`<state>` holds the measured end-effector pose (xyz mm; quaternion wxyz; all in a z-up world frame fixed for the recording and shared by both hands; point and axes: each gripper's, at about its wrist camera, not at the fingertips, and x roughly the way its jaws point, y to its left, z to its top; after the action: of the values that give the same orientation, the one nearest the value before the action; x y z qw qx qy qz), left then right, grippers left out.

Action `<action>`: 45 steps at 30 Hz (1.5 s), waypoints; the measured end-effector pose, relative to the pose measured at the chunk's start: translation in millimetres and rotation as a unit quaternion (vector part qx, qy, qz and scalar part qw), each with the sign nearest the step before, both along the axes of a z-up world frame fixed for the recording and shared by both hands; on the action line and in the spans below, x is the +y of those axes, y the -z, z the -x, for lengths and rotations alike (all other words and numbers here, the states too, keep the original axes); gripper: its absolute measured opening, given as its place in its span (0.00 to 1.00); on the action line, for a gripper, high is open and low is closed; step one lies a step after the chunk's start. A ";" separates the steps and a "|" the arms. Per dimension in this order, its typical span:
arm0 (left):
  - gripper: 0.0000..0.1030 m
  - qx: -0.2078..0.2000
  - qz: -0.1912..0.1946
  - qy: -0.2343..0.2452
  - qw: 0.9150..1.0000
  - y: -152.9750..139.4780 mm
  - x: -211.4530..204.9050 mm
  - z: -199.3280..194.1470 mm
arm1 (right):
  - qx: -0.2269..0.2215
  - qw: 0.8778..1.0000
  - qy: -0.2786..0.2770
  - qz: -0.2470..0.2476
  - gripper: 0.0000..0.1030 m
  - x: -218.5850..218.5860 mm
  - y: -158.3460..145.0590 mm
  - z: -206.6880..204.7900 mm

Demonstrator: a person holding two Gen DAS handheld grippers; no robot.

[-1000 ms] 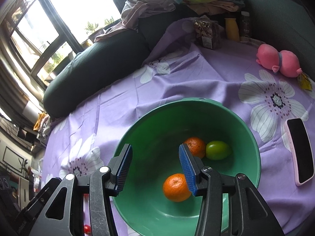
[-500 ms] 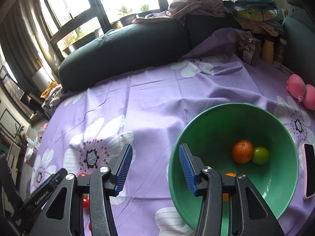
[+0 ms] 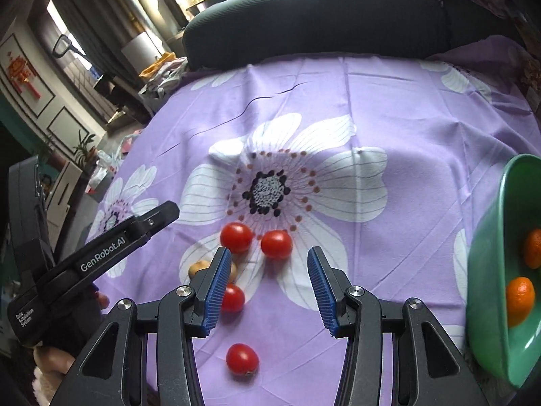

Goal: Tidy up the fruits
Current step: 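Move the right tool to the cherry tomatoes and close on one, then carry the red tomato with the right gripper over the green bowl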

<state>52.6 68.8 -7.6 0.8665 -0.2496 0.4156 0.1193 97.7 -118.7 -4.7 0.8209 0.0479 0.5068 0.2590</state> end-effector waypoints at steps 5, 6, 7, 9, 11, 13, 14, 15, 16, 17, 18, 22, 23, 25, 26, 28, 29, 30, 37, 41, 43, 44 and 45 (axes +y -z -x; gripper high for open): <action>0.57 -0.003 0.016 -0.021 1.000 -0.9 11.7 3.2 | 0.032 0.999 -0.037 -0.007 0.43 24.7 17.3 3.7; 0.57 -0.005 0.017 -0.023 1.000 -1.6 12.8 3.8 | 0.035 0.999 -0.036 -0.003 0.43 27.8 20.9 3.2; 0.57 -0.006 0.018 -0.023 1.000 -2.1 13.4 4.2 | 0.038 0.999 -0.031 0.000 0.41 29.7 24.2 1.8; 0.57 -0.005 0.019 -0.021 1.000 -2.4 14.2 4.7 | 0.051 0.998 -0.030 0.009 0.36 33.1 31.7 -0.1; 0.57 -0.006 0.021 -0.019 1.000 -2.2 15.0 4.8 | 0.071 0.997 -0.033 0.007 0.35 31.4 36.5 -1.3; 0.57 -0.004 0.023 -0.017 1.000 -1.2 15.8 4.3 | 0.076 0.996 -0.044 0.010 0.35 32.4 40.2 2.2; 0.57 -0.003 0.024 -0.016 1.000 -0.3 16.0 3.6 | 0.079 0.996 -0.049 0.015 0.35 32.9 41.8 3.6; 0.57 0.001 0.025 -0.014 1.000 0.7 16.3 2.7 | 0.080 0.995 -0.053 0.022 0.35 34.8 44.2 5.9; 0.57 0.004 0.024 -0.012 1.000 1.4 15.7 2.1 | 0.078 0.995 -0.055 0.032 0.35 37.5 46.7 7.6; 0.57 0.006 0.023 -0.010 1.000 1.7 14.6 1.7 | 0.071 0.995 -0.053 0.037 0.34 39.1 47.9 8.9; 0.57 0.006 0.021 -0.007 1.000 1.3 12.9 1.7 | 0.065 0.996 -0.052 0.042 0.32 40.6 47.9 9.8; 0.57 0.004 0.022 0.006 1.000 1.3 8.2 -0.9 | 0.055 0.996 -0.050 0.051 0.29 42.3 47.7 11.0; 0.56 0.006 0.027 0.011 1.000 2.3 7.0 -3.0 | 0.052 0.996 -0.047 0.054 0.29 42.3 46.3 10.7; 0.56 0.010 0.032 0.024 0.999 3.4 2.4 -8.1 | 0.044 0.997 -0.038 0.052 0.29 35.5 41.4 10.1; 0.55 0.012 0.027 0.028 0.999 3.3 -1.0 -10.7 | 0.040 0.997 -0.033 0.048 0.29 31.4 38.3 6.9; 0.53 0.017 0.005 0.044 0.999 4.0 -12.9 -18.0 | 0.035 0.998 -0.010 0.042 0.29 17.5 33.3 0.7; 0.50 0.023 -0.003 0.056 0.998 6.0 -20.0 -22.4 | 0.033 0.999 0.003 0.042 0.29 9.9 31.2 -2.5; 0.47 0.030 -0.005 0.070 0.997 8.6 -26.4 -26.8 | 0.033 0.999 0.016 0.040 0.29 2.2 29.8 -5.9; 0.38 0.051 -0.027 0.112 0.992 20.9 -55.0 -43.7 | 0.034 0.996 0.084 0.013 0.29 -45.5 20.9 -19.3; 0.38 0.067 -0.031 0.121 0.990 32.7 -61.1 -50.7 | 0.033 0.994 0.103 0.002 0.29 -58.0 17.8 -19.1; 0.36 0.073 -0.013 0.124 0.990 37.9 -60.4 -51.1 | 0.031 0.994 0.107 -0.001 0.29 -61.8 15.6 -18.8; 0.34 0.075 -0.009 0.124 0.989 39.8 -60.8 -51.5 | 0.029 0.994 0.108 -0.001 0.29 -62.8 14.4 -18.9; 0.32 0.079 -0.012 0.125 0.989 42.1 -62.4 -51.6 | 0.028 0.994 0.109 -0.003 0.29 -63.8 13.4 -20.0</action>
<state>104.1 6.4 -49.8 0.8419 -0.1749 0.5094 0.0343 117.7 -182.5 -18.1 0.8295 0.1131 0.5206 0.1678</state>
